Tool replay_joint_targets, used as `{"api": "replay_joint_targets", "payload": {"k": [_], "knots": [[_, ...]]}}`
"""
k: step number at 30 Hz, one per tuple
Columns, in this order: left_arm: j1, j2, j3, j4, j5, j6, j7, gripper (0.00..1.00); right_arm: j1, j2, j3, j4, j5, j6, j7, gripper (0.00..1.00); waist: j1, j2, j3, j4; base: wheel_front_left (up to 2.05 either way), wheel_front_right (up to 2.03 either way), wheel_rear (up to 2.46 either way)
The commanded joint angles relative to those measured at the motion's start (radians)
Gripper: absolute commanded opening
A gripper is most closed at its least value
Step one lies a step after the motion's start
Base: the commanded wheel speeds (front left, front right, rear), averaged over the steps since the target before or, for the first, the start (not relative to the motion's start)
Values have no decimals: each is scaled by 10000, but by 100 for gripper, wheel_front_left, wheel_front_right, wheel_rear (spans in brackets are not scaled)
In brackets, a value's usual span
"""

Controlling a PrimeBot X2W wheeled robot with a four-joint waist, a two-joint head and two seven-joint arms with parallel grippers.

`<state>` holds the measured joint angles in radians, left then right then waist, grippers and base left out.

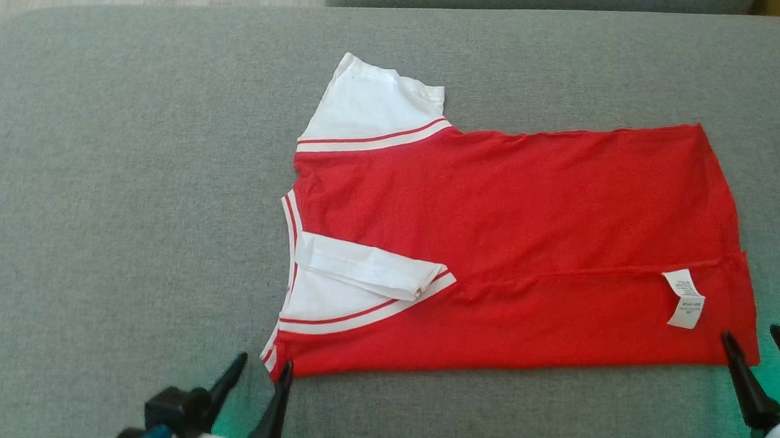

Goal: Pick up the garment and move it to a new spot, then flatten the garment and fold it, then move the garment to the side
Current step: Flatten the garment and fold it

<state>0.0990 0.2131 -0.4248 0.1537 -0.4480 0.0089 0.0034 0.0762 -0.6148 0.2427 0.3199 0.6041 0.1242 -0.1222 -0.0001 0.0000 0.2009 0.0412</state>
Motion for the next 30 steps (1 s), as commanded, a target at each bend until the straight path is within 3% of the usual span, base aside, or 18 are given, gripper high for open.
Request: {"api": "replay_joint_targets", "payload": {"k": [1,7,11,14,17,24,30], "knots": [[-477,109,353,-245,84,48,-143,100,125,-307,-109,-344,-96,65,-1,100,1,0,-23,-48,0,0,0],[-1789,684,621,-697,541,7,-127,100,93,-49,-783,-1304,-566,65,-207,100,1,0,183,-260,0,0,0],[-3881,1363,546,-996,983,-601,651,100,-187,47,-806,-1801,-761,65,-180,100,1,0,644,-402,0,0,0],[-5703,1677,368,-792,626,-1130,1757,100,-380,-46,-678,-2044,-888,65,-37,100,1,0,958,-597,0,0,0],[-7552,2159,27,-98,81,-1343,3143,100,-688,-90,-672,-2258,-938,65,47,100,1,0,1352,-932,0,0,0],[-10964,3030,-1164,1945,-1286,-1392,5689,100,-1423,252,-548,-2538,-990,65,-29,100,1,0,2385,-1960,0,0,0],[-12425,3698,-1549,3798,-1717,-1394,6565,100,-1861,639,-137,-2337,-1017,65,-238,100,1,0,3012,-2857,0,0,0]]}}
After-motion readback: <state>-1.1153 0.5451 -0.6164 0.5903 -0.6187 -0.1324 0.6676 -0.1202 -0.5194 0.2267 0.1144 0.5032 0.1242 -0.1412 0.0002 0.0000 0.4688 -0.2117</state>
